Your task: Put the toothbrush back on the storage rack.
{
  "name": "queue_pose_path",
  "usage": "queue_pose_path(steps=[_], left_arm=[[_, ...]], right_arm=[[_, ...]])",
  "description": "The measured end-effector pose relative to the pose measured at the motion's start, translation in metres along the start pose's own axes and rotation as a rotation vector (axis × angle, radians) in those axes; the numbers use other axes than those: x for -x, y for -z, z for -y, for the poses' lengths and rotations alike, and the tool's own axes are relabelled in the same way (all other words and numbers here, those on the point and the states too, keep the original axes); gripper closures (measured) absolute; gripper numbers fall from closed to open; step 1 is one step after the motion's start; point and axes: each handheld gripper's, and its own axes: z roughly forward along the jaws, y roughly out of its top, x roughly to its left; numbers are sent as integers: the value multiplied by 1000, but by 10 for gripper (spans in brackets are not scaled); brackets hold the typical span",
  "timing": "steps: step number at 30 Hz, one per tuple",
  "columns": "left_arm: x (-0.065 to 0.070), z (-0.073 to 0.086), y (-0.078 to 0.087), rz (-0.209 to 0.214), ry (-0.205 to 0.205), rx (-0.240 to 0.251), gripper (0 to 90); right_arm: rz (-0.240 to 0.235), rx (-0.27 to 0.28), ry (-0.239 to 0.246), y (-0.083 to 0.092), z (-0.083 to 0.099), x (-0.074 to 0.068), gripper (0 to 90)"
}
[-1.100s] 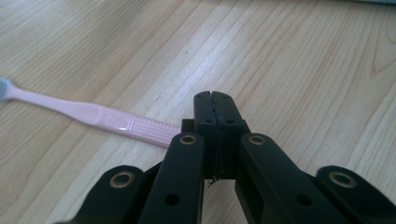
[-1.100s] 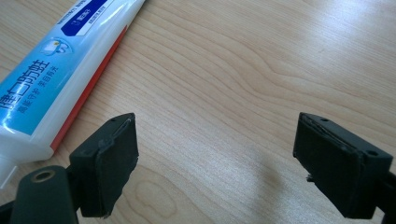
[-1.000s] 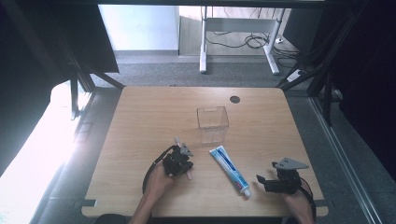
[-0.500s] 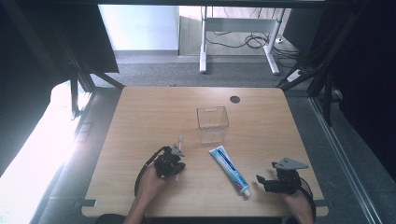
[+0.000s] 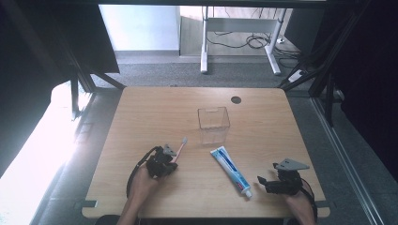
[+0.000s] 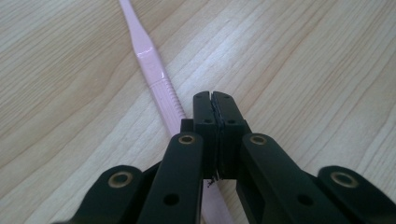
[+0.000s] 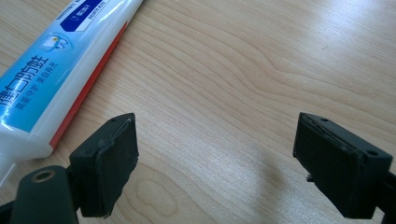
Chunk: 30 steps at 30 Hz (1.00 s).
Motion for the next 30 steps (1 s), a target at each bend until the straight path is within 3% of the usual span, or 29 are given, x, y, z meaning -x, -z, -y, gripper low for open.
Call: queue_pose_path(steps=[13, 21, 30], left_arm=[[-14, 9, 9, -26, 21, -22, 883], [-17, 8, 17, -13, 29, -1, 861], [-30, -3, 22, -26, 47, -60, 789]], right_arm=[[-1, -1, 0, 0, 0, 0, 145], [1, 3, 2, 0, 0, 0, 145], [-2, 0, 0, 0, 0, 0, 145]])
